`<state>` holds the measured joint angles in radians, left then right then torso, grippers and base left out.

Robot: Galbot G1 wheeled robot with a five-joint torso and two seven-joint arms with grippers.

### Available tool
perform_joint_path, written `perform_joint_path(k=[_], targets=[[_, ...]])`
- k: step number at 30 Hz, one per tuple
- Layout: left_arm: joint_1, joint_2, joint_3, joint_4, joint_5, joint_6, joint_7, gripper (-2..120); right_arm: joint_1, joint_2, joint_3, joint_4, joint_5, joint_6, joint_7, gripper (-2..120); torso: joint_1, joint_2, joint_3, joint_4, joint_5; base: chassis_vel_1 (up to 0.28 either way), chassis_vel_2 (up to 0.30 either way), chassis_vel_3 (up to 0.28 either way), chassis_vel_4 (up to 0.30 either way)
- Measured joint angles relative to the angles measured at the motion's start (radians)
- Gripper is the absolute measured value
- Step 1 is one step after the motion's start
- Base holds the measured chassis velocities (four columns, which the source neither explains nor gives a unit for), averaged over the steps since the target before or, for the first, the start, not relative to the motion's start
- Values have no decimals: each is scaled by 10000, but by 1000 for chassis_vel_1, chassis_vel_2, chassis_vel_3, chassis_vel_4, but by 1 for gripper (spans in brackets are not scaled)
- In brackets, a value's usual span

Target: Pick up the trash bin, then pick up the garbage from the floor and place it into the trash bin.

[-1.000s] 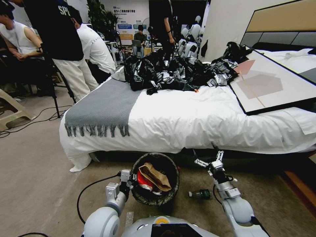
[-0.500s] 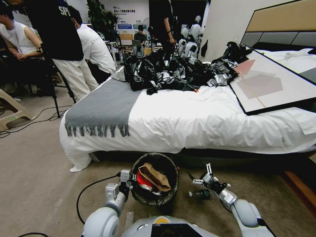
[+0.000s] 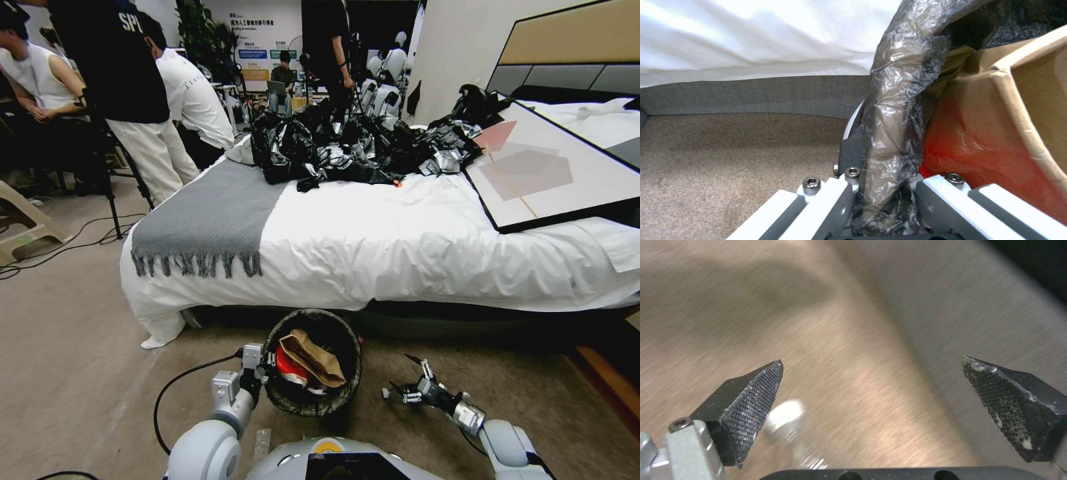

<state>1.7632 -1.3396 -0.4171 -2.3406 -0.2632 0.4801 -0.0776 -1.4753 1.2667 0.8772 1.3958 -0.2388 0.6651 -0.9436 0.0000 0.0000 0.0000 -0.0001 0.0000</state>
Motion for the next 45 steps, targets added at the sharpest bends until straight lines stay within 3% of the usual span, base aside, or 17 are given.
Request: perform_joint_path(k=[17, 32, 42, 45], targets=[[-80, -24, 117, 14, 89, 64, -9, 0, 997, -199, 348, -2048, -581, 189, -837, 100, 0, 0, 0, 1, 0, 0, 0, 0, 0], [-23, -19, 57, 33, 87, 65, -8, 0, 2290, -398, -18, -3949, -1035, -71, -63, 100, 0, -1, 0, 1, 0, 0, 0, 0, 0], [52, -58, 73, 12, 140, 59, -11, 0, 2854, -417, -239, -4484, -1020, -319, 203, 100, 0, 0, 1, 1, -2, 0, 0, 0, 0], [78, -76, 64, -37, 144, 58, -13, 0, 2991, -320, -363, -4619, -1105, -448, 259, 91, 1, 0, 1, 2, 0, 0, 0, 0, 0]])
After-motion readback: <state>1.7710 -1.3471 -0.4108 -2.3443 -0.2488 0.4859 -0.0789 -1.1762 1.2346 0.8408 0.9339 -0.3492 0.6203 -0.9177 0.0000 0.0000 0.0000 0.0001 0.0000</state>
